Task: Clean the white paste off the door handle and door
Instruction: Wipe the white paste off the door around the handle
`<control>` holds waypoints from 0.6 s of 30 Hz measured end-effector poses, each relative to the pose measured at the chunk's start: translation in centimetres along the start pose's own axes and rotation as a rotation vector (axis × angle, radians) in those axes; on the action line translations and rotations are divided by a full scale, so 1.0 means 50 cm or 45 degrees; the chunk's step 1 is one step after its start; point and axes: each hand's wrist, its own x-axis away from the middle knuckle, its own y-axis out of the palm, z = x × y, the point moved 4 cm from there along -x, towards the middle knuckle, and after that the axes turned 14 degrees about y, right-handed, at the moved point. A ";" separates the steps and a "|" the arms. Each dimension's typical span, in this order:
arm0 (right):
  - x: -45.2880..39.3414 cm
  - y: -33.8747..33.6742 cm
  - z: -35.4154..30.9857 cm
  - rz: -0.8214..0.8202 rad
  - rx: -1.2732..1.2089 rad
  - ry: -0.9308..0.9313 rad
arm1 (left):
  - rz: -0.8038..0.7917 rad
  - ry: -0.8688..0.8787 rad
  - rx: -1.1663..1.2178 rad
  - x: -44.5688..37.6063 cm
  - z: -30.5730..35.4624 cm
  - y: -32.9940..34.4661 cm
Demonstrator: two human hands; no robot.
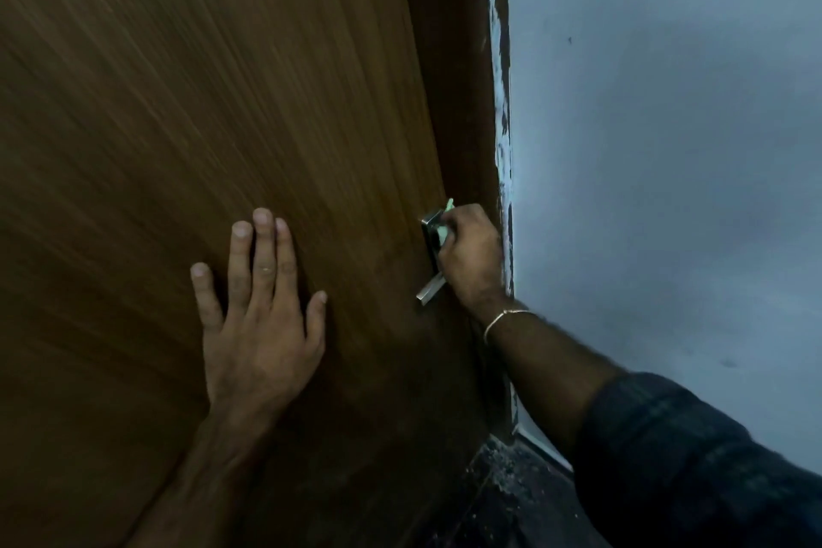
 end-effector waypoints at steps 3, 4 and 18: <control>0.000 0.030 0.027 -0.111 0.109 0.203 | -0.005 0.001 0.005 -0.001 0.000 0.000; -0.002 0.034 0.029 -0.131 0.108 0.266 | 0.000 0.005 0.006 -0.001 0.000 0.000; -0.003 0.004 -0.043 0.035 -0.268 0.066 | 0.128 0.010 -0.064 0.006 -0.006 0.018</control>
